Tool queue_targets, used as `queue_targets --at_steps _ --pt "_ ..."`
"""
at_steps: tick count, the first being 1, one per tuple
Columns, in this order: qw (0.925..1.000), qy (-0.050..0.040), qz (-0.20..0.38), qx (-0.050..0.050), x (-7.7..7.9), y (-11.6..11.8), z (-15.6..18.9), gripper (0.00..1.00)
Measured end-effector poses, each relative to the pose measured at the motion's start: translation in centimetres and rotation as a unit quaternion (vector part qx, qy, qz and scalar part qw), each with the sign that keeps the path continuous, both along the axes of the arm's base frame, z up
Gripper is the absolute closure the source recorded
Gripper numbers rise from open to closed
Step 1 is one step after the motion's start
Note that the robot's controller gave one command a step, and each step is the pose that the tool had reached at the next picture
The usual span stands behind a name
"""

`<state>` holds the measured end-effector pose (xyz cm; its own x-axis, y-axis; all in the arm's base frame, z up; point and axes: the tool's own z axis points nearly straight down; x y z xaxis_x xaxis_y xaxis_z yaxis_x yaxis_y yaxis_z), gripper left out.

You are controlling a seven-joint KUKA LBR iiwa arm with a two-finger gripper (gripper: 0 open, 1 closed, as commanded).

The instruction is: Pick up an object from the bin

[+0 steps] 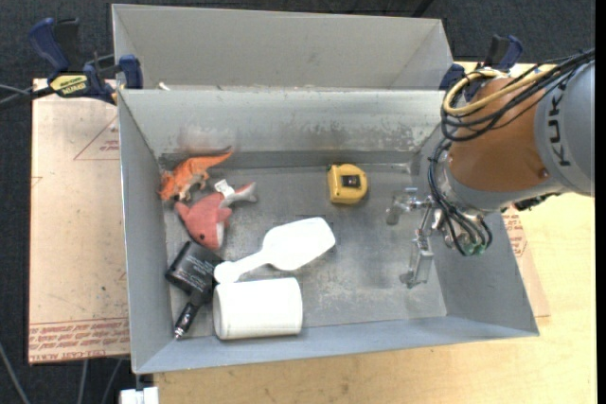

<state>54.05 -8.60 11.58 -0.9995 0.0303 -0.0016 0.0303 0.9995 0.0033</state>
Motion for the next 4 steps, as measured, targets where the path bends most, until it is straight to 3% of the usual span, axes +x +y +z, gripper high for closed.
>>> queue_targets --at_steps 1,2,3,4 --pt "0.9998 0.0002 -0.018 -0.003 -0.7 2.4 -2.1 0.0" --pt "0.9979 -0.0014 0.065 0.0 2.9 7.0 -3.8 0.0" --pt "0.9968 -0.0026 0.08 0.0 6.5 10.4 -4.7 0.0" --pt "0.9963 -0.003 0.086 -0.001 3.9 12.6 -4.6 0.0"
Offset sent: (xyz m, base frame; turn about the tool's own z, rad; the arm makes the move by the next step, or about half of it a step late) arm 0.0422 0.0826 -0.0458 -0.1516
